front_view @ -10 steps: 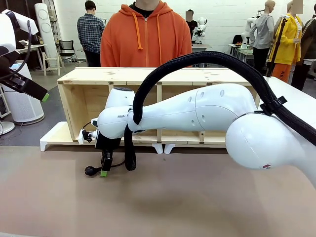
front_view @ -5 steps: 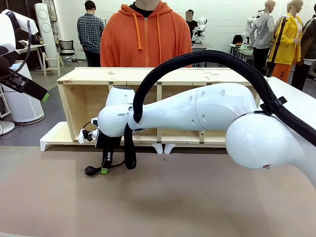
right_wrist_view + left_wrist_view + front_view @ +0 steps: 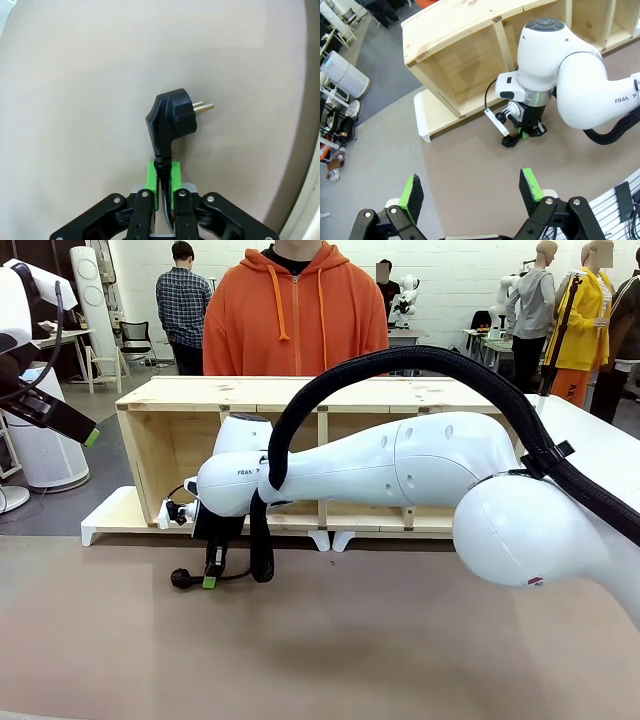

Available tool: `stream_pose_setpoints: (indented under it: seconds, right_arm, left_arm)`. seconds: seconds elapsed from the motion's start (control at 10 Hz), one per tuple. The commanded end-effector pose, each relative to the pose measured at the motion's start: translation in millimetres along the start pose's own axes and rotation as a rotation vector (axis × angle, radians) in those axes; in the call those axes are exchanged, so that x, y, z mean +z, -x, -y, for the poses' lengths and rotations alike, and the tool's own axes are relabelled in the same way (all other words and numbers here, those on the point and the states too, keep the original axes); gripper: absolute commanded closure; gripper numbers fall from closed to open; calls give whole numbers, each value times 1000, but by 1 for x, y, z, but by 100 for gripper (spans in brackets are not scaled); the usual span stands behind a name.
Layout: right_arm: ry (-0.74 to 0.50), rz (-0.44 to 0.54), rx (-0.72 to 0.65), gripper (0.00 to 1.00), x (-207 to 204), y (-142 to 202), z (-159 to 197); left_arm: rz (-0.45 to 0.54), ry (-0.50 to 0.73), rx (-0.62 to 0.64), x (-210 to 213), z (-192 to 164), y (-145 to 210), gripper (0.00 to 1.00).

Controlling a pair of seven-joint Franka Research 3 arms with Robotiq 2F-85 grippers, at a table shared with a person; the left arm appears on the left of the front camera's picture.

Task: Perform cable management.
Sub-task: When the cord part of the Power Cable appears at the lower middle area of the table and stops, grasp the cord part of the Power Cable, then pull the grasped Power Cable to the location of the Power Strip.

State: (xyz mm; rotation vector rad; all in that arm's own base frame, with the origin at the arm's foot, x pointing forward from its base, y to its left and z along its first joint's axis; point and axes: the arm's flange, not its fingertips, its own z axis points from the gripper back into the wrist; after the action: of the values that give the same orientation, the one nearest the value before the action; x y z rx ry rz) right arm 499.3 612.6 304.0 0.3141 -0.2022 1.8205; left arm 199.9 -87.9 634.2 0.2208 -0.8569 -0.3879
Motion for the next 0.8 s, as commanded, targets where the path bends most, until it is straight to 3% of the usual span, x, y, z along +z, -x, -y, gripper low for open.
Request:
stream_pose_setpoints:
  seconds: [0.0,0.2,0.7]
  right_arm:
    - [-4,-6,-12,100,0,-10,11]
    - [-9,32,20,100,-1,-10,8]
    - [0,1,0,100,-1,0,0]
  left_arm:
    - [4,2,7,-1,1,-1,0]
    - [4,2,7,-1,1,-1,0]
    - [4,2,7,-1,1,-1,0]
